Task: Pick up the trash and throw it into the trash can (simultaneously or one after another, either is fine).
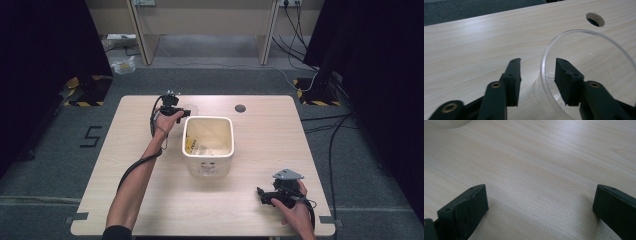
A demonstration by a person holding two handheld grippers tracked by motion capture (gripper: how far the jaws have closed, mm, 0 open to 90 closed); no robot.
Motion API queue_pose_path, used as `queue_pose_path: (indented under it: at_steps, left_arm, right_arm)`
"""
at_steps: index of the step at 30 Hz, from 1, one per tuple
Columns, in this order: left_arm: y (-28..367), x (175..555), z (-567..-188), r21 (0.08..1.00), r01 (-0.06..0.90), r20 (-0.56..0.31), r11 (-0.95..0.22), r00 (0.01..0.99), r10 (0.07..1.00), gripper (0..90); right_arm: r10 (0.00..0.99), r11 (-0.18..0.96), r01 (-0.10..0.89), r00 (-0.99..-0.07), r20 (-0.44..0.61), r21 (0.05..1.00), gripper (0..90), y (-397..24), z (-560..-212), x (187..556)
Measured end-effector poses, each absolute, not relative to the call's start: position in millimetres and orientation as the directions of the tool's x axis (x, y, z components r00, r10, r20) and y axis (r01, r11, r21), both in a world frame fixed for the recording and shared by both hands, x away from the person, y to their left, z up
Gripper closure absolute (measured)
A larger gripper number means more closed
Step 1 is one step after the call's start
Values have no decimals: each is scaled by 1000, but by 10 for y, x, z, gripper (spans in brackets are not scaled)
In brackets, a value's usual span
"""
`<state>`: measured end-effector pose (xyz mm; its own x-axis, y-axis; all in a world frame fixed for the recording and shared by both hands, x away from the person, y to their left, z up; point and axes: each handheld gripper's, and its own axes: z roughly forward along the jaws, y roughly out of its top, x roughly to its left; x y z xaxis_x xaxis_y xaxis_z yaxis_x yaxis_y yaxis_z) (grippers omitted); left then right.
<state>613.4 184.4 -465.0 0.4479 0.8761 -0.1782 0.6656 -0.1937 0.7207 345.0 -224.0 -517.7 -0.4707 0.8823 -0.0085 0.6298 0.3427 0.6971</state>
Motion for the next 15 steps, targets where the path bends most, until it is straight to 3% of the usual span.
queue_pose_path:
  at_steps: [6, 15]
  left_arm:
    - [1834, 6109, -4664, 729, 656, -181, -194, 459, 870, 846]
    - [1899, 6063, -4599, 730, 652, -188, -203, 477, 859, 893]
  right_arm:
    - [882, 343, 630, -471, -9, 697, 2, -2240, -5177, 3449]
    - [882, 342, 630, -470, -8, 697, 2, -2239, -5177, 3449]
